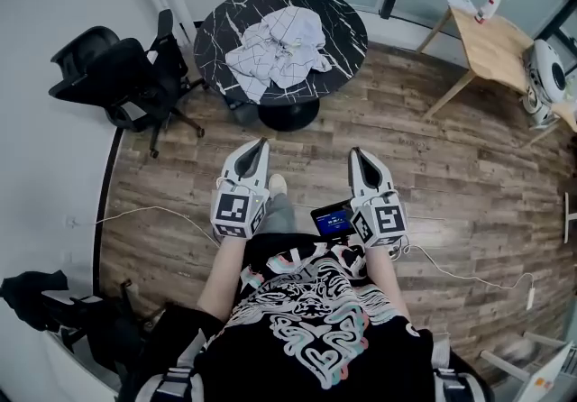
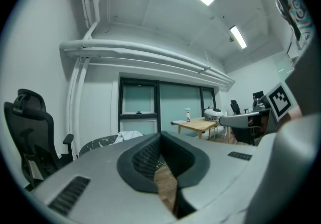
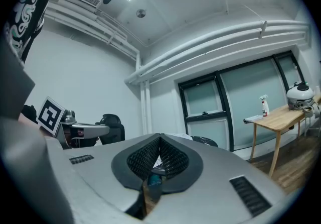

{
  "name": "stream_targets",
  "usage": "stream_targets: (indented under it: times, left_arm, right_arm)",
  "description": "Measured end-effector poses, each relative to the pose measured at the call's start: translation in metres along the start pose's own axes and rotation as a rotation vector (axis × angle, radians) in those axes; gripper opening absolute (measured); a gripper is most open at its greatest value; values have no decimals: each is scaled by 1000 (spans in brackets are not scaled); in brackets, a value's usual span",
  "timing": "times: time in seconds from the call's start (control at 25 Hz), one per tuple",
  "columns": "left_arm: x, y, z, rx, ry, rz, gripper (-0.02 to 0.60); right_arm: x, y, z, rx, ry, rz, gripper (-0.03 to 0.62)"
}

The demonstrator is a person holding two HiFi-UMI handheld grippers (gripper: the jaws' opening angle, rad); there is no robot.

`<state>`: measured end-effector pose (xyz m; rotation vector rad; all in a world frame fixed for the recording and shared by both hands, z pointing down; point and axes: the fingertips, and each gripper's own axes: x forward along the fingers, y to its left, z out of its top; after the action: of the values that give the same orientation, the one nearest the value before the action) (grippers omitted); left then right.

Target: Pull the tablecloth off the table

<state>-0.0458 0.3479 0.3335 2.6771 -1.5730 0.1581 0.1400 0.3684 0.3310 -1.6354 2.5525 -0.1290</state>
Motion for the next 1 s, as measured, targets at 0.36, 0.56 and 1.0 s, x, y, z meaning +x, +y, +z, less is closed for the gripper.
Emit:
stream_targets:
  times: [0.36, 0.56, 1.0]
  left_arm:
    - [43, 19, -6, -12, 8, 4, 21]
    - [82, 44, -6, -10, 16, -2, 21]
    - [182, 125, -1, -38, 36, -14, 21]
  right_arm:
    - [34, -21, -3, -37, 7, -9, 20]
    - [73, -41, -14, -22, 36, -24, 20]
    - [193, -70, -25, -23, 108, -37, 20]
